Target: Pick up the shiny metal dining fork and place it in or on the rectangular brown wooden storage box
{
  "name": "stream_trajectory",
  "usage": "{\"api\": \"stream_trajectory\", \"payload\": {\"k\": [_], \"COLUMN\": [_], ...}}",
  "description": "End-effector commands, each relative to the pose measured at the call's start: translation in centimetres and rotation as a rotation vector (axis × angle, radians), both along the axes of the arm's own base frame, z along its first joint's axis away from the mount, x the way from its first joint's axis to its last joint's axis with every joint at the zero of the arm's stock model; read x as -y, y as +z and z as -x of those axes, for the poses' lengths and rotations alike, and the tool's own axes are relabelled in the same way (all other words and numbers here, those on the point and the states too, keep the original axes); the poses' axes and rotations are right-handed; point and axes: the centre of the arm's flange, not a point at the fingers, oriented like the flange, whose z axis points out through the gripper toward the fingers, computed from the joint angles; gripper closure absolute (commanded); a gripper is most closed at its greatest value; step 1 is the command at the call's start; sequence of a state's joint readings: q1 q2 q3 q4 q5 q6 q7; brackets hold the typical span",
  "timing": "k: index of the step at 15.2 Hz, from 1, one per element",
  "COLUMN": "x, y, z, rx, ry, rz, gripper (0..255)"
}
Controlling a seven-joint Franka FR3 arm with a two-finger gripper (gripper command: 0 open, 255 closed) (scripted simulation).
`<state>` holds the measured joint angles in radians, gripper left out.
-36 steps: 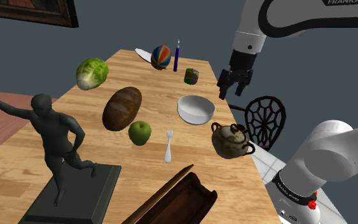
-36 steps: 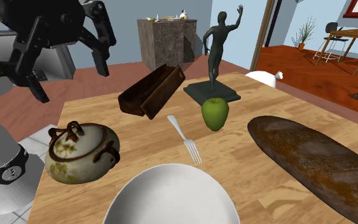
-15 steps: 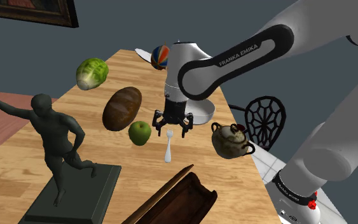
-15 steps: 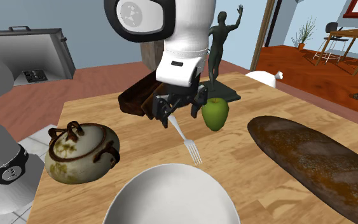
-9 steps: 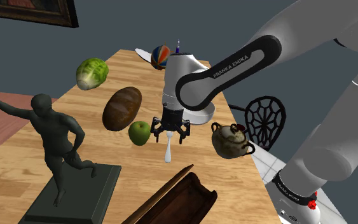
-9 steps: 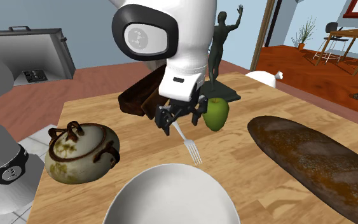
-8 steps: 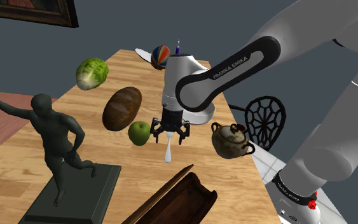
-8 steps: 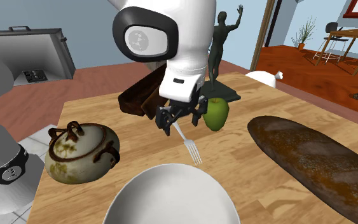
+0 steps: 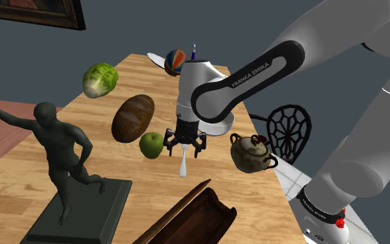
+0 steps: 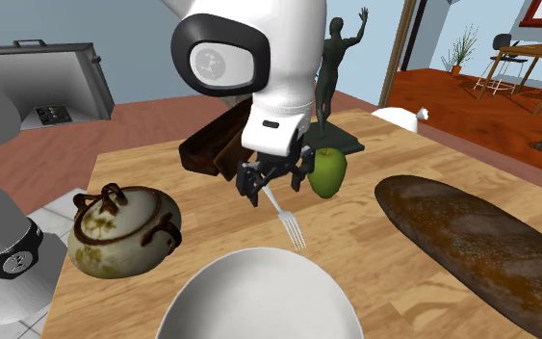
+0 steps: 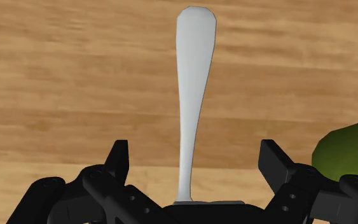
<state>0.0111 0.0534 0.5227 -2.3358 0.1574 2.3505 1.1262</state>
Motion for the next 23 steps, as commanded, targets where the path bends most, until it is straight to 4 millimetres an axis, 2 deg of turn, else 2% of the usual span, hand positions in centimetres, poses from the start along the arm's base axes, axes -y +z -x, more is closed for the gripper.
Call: {"api": "stream_trajectory", "payload": {"k": [1, 9, 23], "x": [0.1, 0.0, 0.0], "y": [-0.6, -0.8, 6.4], "z": [0.1, 0.2, 0.2], "rx": [-0.011, -0.011, -0.011], "ry": [0.001, 0.001, 0.001], "rz": [0.003, 0.003, 0.003], "gripper": [255, 255, 255]}}
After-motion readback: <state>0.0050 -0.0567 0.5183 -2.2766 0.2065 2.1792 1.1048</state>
